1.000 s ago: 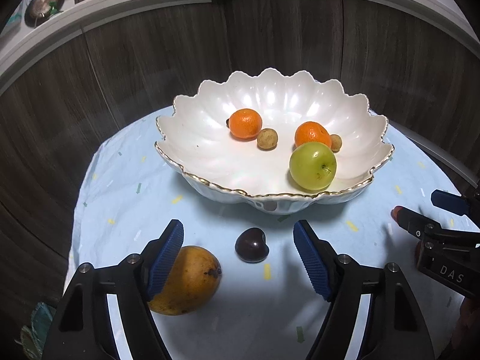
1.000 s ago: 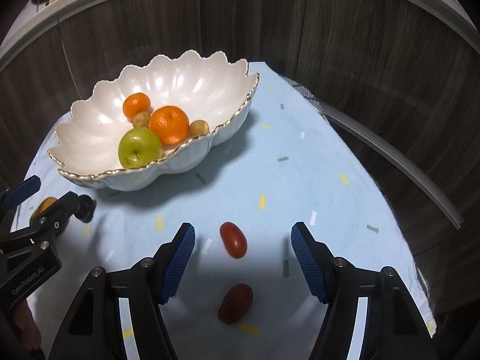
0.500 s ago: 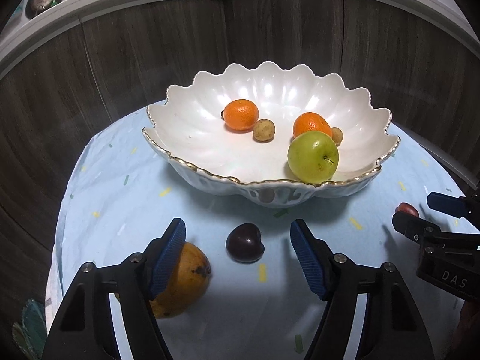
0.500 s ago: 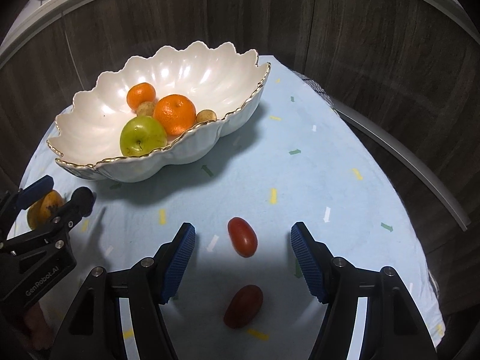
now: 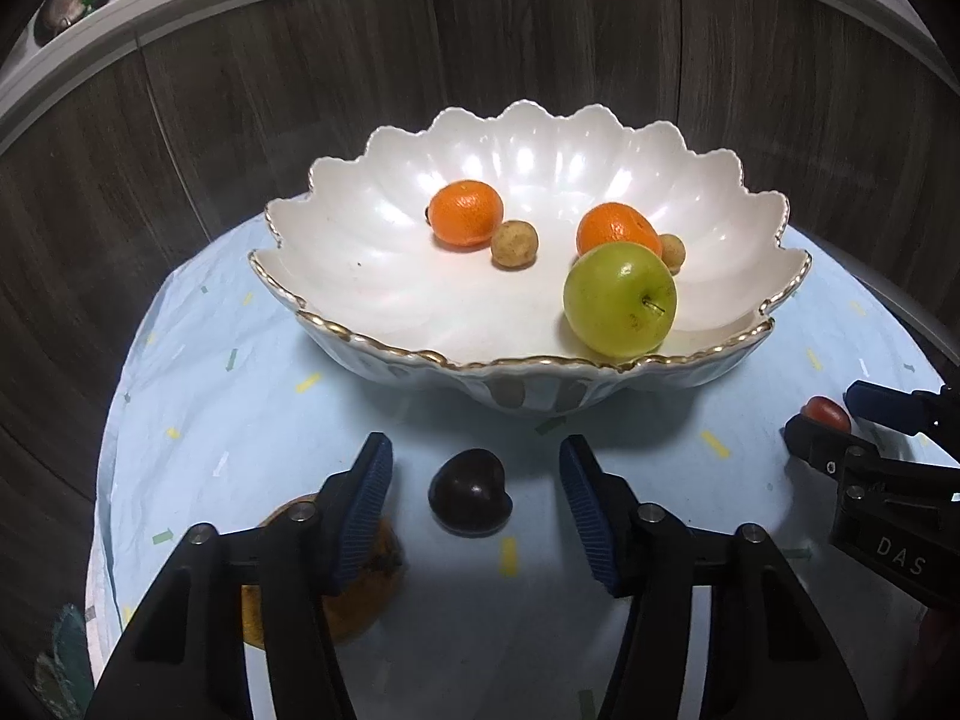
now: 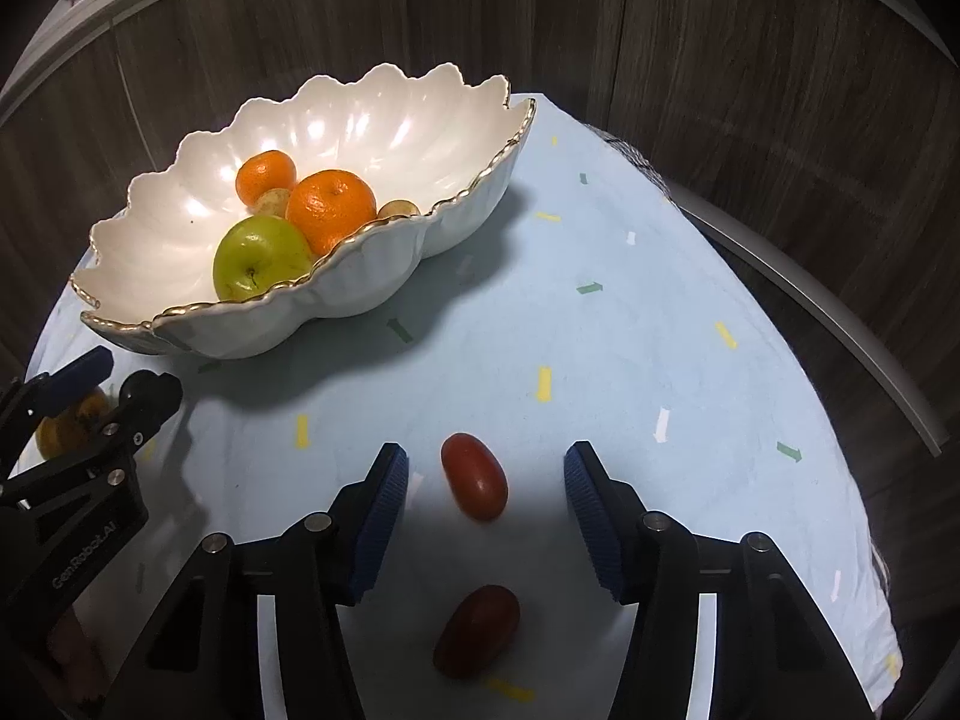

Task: Organize fruits
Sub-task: 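Lower the left tool onto the dark plum while the right tool closes on a red date, then carry the plum over the bowl with the left tool while the right tool carries the red date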

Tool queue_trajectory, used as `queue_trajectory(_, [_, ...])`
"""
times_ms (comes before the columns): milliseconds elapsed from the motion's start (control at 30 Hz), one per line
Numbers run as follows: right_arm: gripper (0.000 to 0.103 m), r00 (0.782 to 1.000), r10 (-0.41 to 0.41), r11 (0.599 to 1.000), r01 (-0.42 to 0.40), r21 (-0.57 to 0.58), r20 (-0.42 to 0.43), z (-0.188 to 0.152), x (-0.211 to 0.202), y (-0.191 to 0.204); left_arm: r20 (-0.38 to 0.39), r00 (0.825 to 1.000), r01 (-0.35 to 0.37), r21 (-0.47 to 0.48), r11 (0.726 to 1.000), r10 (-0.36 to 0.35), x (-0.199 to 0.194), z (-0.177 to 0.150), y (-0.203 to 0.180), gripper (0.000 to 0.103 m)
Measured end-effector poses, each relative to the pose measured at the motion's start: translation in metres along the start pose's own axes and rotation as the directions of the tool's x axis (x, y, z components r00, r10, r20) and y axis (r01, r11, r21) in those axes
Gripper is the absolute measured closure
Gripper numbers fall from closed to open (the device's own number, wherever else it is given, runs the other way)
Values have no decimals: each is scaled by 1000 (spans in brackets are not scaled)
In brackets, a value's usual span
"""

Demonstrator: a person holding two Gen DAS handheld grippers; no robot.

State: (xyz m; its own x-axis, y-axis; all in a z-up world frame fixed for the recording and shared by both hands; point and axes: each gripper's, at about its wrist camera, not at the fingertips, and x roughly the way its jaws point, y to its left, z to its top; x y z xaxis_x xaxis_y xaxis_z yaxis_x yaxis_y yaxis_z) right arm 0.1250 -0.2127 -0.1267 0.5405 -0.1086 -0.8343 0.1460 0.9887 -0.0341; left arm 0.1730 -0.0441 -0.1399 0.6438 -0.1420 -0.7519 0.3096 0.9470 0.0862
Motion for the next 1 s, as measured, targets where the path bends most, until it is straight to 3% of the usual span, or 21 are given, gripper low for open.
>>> queue_trajectory(167, [59,1000,0,1000,0,-10,6,0,-1,1,-34,999,-7,17,1000,7,4,-3,-4,57])
queue_trajectory(333, [79,1000,16,999,-16,-31,10,-1,-2,5,-45,999,-16,21,1000,17,4,-5,-4,66])
queue_trajectory(567, [83,1000,19,999,-18,-42,10,-1,-3,7,-50,997,-62,47,997,64,5,-6,-5,75])
queue_trajectory(1000, [84,999,37,999,-36,-41,25,2,-9,7,-54,997,-48,28,998,49,0,-2,-3,76])
